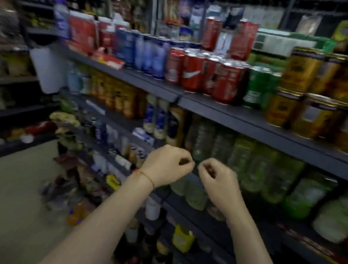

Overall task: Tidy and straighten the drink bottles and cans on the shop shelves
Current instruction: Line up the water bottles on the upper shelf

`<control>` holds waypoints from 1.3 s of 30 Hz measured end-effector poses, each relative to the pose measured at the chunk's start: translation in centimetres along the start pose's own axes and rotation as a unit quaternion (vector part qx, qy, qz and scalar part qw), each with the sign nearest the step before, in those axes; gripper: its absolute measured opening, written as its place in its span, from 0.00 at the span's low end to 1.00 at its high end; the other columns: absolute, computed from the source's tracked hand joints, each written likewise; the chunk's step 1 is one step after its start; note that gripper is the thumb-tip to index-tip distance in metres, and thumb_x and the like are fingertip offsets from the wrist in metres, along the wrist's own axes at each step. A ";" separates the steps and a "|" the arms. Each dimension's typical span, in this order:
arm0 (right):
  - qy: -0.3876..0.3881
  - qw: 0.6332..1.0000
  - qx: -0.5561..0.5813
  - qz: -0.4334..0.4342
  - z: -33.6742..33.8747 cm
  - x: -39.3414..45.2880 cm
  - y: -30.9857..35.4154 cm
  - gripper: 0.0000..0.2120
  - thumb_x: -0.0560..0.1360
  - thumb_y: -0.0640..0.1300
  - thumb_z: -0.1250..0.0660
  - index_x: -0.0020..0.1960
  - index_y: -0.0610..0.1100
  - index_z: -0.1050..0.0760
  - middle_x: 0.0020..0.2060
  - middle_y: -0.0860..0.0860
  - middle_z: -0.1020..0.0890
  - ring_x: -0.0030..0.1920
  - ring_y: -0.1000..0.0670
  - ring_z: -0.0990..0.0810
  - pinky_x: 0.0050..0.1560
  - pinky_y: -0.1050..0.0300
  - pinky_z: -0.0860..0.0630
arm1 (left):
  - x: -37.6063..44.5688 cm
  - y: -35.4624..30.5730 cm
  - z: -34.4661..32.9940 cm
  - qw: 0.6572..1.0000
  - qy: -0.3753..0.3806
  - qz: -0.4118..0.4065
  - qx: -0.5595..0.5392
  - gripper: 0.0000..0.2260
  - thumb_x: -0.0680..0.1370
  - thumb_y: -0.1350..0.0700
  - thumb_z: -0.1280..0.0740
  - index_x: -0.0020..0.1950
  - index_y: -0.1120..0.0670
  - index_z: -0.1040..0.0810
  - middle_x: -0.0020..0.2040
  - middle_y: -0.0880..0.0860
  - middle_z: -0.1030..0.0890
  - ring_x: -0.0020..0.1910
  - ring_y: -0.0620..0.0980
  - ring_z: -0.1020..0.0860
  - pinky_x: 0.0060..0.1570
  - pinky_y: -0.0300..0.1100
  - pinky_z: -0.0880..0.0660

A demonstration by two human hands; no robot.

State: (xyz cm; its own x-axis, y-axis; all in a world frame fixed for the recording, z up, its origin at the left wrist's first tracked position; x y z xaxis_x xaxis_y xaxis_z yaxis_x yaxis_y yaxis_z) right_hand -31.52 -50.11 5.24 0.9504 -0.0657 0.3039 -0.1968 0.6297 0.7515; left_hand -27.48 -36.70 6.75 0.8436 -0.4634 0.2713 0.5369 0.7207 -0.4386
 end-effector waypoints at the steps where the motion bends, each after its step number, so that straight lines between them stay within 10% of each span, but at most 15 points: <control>1: 0.020 1.000 0.003 -0.011 -3.3 0.2 1.0 0.08 0.81 0.46 0.36 0.43 0.52 0.23 0.33 0.57 0.21 0.33 0.60 0.24 0.31 0.68 0.31 | -1.3 3.0 0.8 1.000 0.004 0.015 -0.016 0.13 0.82 0.45 0.39 0.47 0.48 0.18 0.37 0.46 0.18 0.34 0.46 0.21 0.32 0.47 0.23; 6: 0.076 0.996 0.013 -0.037 -17.6 1.0 6.1 0.09 0.82 0.47 0.37 0.45 0.49 0.22 0.34 0.52 0.20 0.35 0.57 0.22 0.31 0.66 0.32 | -6.6 17.3 4.6 0.995 -0.012 0.085 -0.049 0.15 0.82 0.47 0.39 0.45 0.52 0.17 0.35 0.50 0.18 0.35 0.50 0.21 0.36 0.50 0.21; 10: 0.074 0.995 0.033 -0.063 -24.1 2.5 8.3 0.09 0.81 0.47 0.37 0.44 0.51 0.21 0.33 0.54 0.20 0.33 0.58 0.23 0.33 0.62 0.29 | -8.6 24.8 6.7 0.990 -0.001 0.118 -0.080 0.12 0.82 0.46 0.40 0.57 0.44 0.18 0.35 0.43 0.21 0.28 0.38 0.27 0.24 0.34 0.32; 14: 0.064 0.994 0.052 -0.075 -28.0 6.2 10.0 0.05 0.81 0.46 0.36 0.50 0.53 0.22 0.40 0.56 0.19 0.39 0.57 0.19 0.37 0.60 0.24 | -8.3 31.2 8.6 0.983 0.001 0.142 -0.119 0.20 0.81 0.44 0.38 0.73 0.38 0.32 0.55 0.43 0.18 0.43 0.43 0.20 0.40 0.46 0.19; 22: 0.057 0.991 0.105 -0.062 -39.0 19.8 11.3 0.13 0.81 0.46 0.36 0.65 0.54 0.26 0.55 0.58 0.22 0.52 0.62 0.24 0.50 0.62 0.26 | -2.5 45.8 13.2 0.977 -0.024 0.187 -0.100 0.30 0.81 0.45 0.37 0.80 0.38 0.49 0.60 0.40 0.22 0.31 0.38 0.24 0.28 0.39 0.27; 30: 0.120 0.983 0.125 -0.061 -50.6 37.1 14.7 0.14 0.81 0.47 0.37 0.67 0.52 0.26 0.55 0.57 0.23 0.53 0.58 0.24 0.49 0.62 0.29 | 7.9 61.2 19.6 0.963 -0.049 0.250 -0.086 0.28 0.80 0.43 0.37 0.78 0.36 0.44 0.55 0.49 0.18 0.48 0.58 0.18 0.45 0.60 0.19; 35: 0.134 0.980 0.128 -0.072 -57.1 44.7 16.4 0.16 0.80 0.44 0.36 0.67 0.49 0.26 0.56 0.53 0.22 0.54 0.53 0.22 0.56 0.53 0.23 | 12.4 69.0 21.4 0.944 -0.119 0.260 -0.166 0.28 0.79 0.50 0.35 0.78 0.45 0.38 0.69 0.47 0.26 0.61 0.47 0.24 0.56 0.47 0.23; 39: 0.147 0.974 0.135 -0.107 -62.7 49.3 17.3 0.21 0.80 0.44 0.36 0.72 0.51 0.31 0.62 0.51 0.24 0.57 0.43 0.20 0.51 0.45 0.20 | 15.8 74.3 23.0 0.922 -0.164 0.263 -0.231 0.26 0.79 0.59 0.34 0.76 0.51 0.34 0.60 0.42 0.25 0.57 0.40 0.26 0.55 0.38 0.31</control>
State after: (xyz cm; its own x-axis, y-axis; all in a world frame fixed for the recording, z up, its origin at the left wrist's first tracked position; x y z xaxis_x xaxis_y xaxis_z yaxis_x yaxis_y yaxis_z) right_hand 27.04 6.11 -3.49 0.9966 0.0775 -0.0275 -0.0055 0.3962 0.9181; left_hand 25.88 21.36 -1.88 0.9840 0.1233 0.1288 0.0567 0.4686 -0.8816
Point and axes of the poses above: each hand's wrist, its own x-axis towards the middle knuckle, its own z-axis out of the back of the hand, y = z × x, the point moved 9 cm from there along x, towards the middle knuckle
